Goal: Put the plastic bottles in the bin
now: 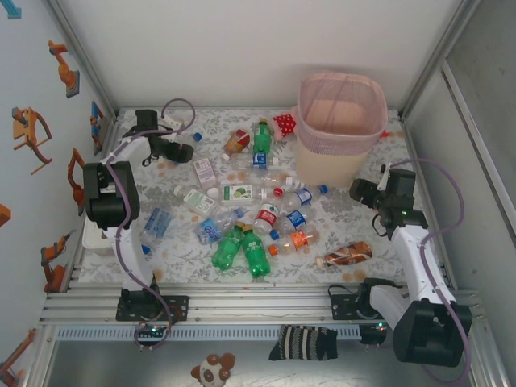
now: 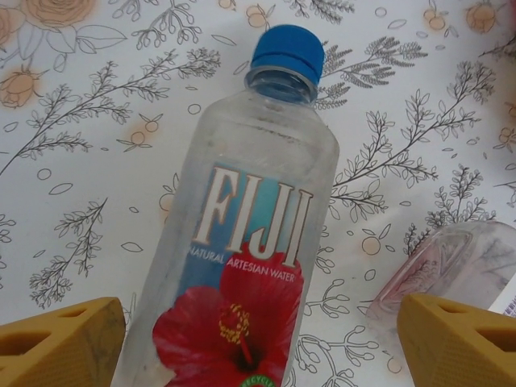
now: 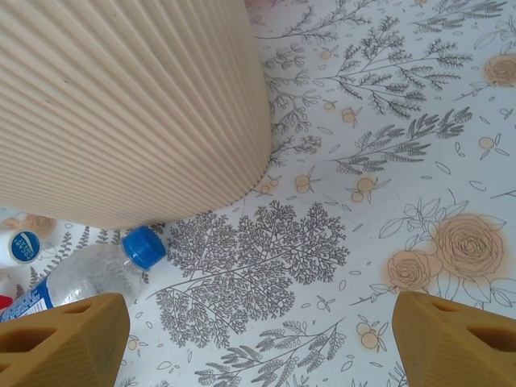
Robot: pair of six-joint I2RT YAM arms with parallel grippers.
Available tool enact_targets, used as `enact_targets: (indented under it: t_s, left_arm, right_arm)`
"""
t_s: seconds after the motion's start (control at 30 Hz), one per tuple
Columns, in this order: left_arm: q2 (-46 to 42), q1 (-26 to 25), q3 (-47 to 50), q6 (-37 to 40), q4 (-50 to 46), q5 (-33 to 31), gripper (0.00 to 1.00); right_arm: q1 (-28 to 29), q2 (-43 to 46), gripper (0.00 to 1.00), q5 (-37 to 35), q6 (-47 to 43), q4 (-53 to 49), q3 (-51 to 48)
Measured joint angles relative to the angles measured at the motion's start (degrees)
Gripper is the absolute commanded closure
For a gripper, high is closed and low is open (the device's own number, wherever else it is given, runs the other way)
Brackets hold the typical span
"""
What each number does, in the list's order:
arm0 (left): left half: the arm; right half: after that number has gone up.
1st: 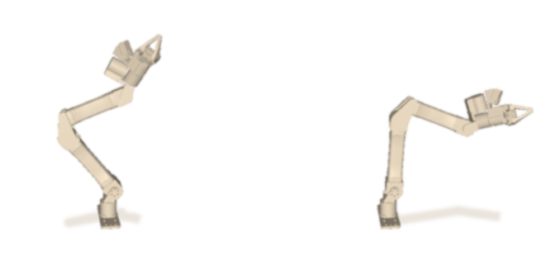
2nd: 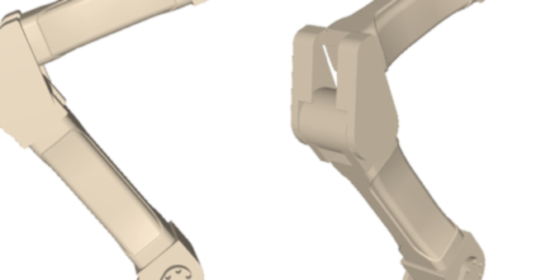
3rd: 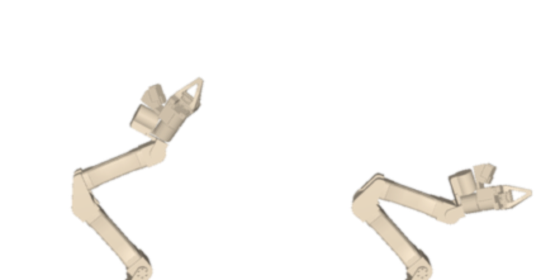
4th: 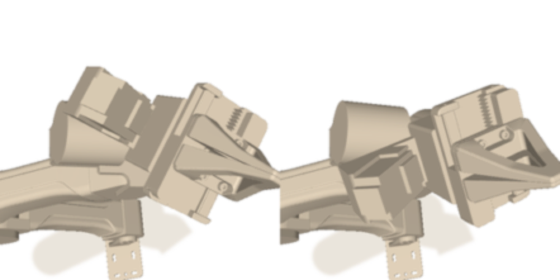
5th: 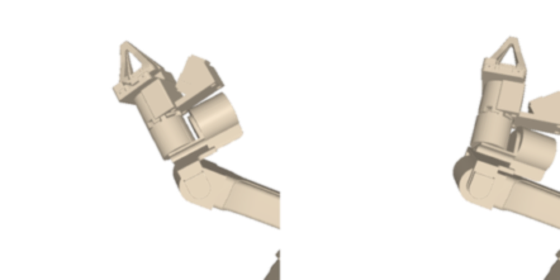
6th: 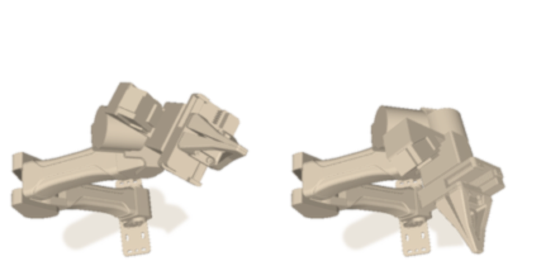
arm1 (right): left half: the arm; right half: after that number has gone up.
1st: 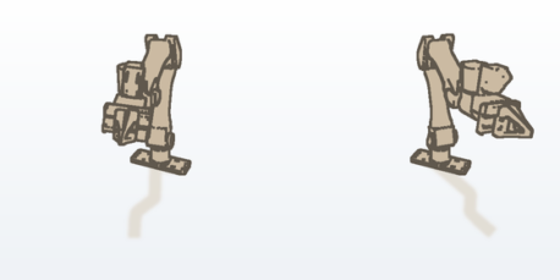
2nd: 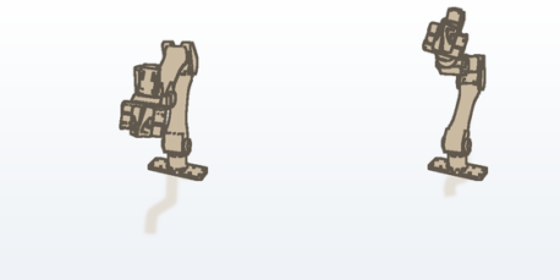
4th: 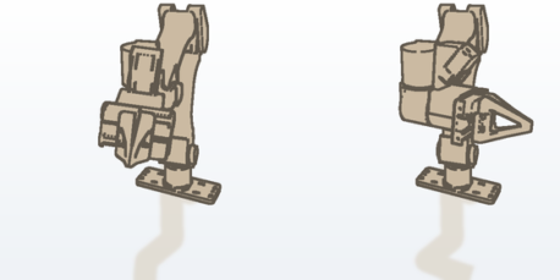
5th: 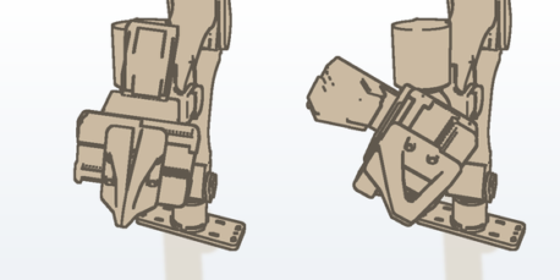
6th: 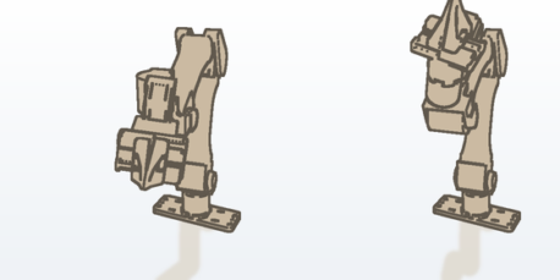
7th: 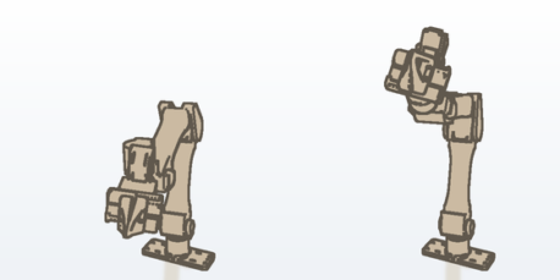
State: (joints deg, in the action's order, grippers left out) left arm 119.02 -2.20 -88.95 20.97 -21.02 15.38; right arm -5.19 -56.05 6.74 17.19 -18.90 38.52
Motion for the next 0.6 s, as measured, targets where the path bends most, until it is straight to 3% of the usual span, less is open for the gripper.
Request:
enact_targets:
  t_s: [0.13,0.6]
  left_arm:
    - [0.55,-0.79,-0.31,1.75,-1.64,-2.62,0.24]
    - [1.70,-0.87,-1.31,3.61,-4.85,-5.60,0.31]
  right_arm:
    - [0.00,-0.07,0.17,-0.28,0.24,-0.20,0.00]
    - [0.00,-0.17,0.18,-0.37,1.09,-1.22,3.30]
